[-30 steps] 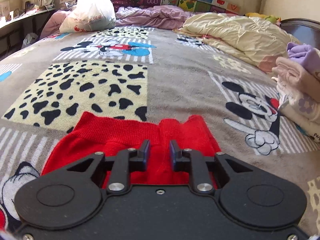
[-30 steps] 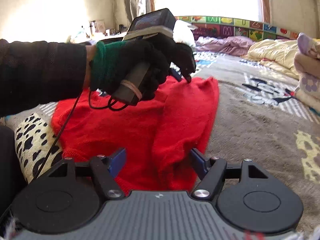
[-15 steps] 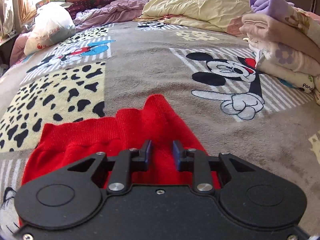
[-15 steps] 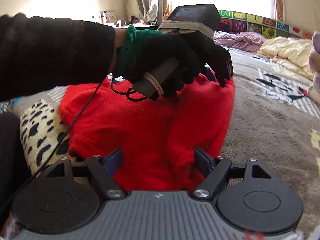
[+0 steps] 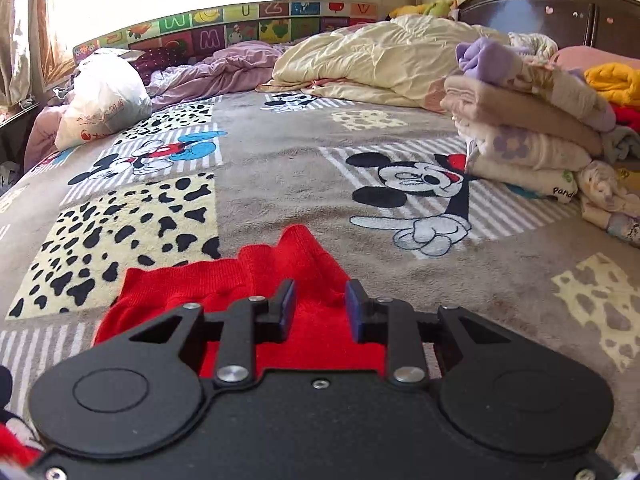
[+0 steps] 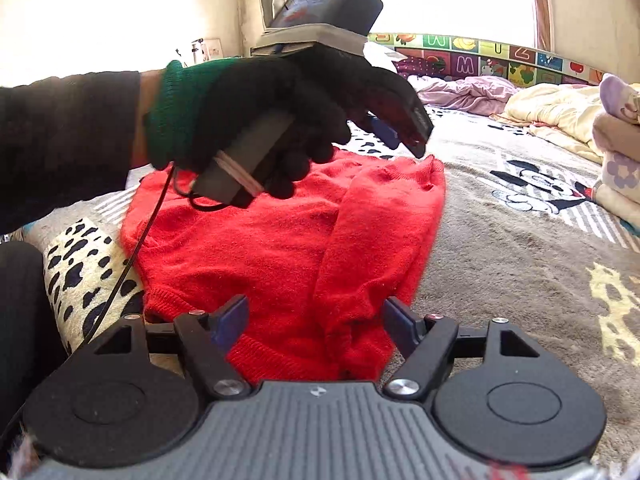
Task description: Fold clothes
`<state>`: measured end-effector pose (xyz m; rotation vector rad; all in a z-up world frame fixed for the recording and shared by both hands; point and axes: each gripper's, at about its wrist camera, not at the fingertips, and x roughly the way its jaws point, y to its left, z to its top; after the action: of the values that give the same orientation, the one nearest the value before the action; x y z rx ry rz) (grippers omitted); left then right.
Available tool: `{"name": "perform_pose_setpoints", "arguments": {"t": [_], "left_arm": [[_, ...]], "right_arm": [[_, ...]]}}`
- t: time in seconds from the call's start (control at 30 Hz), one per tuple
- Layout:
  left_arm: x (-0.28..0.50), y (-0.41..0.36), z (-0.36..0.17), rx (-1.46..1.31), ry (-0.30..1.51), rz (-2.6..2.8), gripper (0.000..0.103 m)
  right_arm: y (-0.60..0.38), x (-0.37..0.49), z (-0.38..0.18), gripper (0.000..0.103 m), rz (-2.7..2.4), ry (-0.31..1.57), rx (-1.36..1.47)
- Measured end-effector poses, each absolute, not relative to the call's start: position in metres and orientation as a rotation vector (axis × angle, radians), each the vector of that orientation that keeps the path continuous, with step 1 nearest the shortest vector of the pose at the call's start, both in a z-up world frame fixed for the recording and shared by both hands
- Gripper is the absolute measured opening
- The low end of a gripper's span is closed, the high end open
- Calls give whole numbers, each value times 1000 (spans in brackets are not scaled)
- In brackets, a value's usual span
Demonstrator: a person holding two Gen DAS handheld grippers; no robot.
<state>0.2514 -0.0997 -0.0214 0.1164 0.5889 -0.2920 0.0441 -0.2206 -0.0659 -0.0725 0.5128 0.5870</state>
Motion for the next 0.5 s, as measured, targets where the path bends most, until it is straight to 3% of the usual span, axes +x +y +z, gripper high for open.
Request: {"name": "perform_pose_setpoints", "arguments": {"t": [0.1,0.37,0.5], "left_arm": [[215,-82,-20,14,600,-342,25],[152,-79,-48,-131,705,-518,25],[127,-88,-62,-108,716,-589,18]], "right_arm": [[-221,37,-63,73,595,467,-79],[-201,32,-81,77,608,571,-191],[-206,25,-78,77,587,569,-176]]}}
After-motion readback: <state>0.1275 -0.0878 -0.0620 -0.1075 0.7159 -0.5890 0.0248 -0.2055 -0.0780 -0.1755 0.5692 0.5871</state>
